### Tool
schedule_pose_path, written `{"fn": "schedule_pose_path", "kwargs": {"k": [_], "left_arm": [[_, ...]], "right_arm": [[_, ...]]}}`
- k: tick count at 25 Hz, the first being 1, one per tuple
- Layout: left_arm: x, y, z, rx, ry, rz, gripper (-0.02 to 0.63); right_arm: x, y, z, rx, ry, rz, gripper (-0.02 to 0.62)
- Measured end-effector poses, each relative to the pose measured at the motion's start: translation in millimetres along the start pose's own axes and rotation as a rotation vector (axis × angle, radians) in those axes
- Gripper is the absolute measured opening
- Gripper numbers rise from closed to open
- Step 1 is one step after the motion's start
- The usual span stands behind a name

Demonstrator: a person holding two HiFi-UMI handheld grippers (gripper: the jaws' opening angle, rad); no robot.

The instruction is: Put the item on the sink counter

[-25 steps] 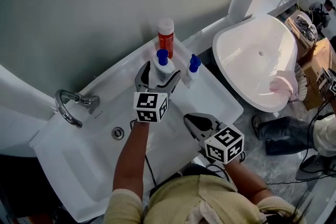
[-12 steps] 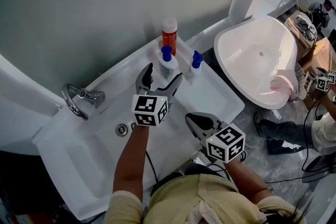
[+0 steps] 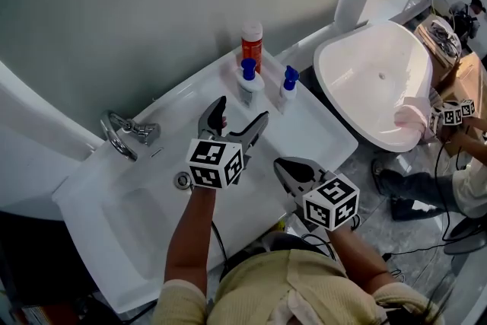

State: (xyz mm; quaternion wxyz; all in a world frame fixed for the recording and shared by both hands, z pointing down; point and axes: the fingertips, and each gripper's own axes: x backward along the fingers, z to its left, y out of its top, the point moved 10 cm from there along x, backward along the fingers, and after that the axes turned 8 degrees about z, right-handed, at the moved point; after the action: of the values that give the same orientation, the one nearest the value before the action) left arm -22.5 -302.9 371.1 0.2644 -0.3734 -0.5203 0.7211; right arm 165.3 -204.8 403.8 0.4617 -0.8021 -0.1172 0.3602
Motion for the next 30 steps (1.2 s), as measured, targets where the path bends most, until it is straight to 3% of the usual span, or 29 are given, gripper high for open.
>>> {"fn": "schedule_pose_path", "kwargs": {"k": [11,19,30], "left_arm": [[46,-7,-17,0.131,0.021,0.095,0.479],[71,-18,-28,0.099,-0.005,0.155,0.479],[112,-27,-37,0.140,0.000,0.103,0.476]], "right_arm": [[6,-4,18,-0.006,-0.025,-0.020,0.026],[8,-8,30,-0.013,-0.036,-0.026,0.026],[8,-14,44,-0.013,-0.039,-0.023,0.026]]}}
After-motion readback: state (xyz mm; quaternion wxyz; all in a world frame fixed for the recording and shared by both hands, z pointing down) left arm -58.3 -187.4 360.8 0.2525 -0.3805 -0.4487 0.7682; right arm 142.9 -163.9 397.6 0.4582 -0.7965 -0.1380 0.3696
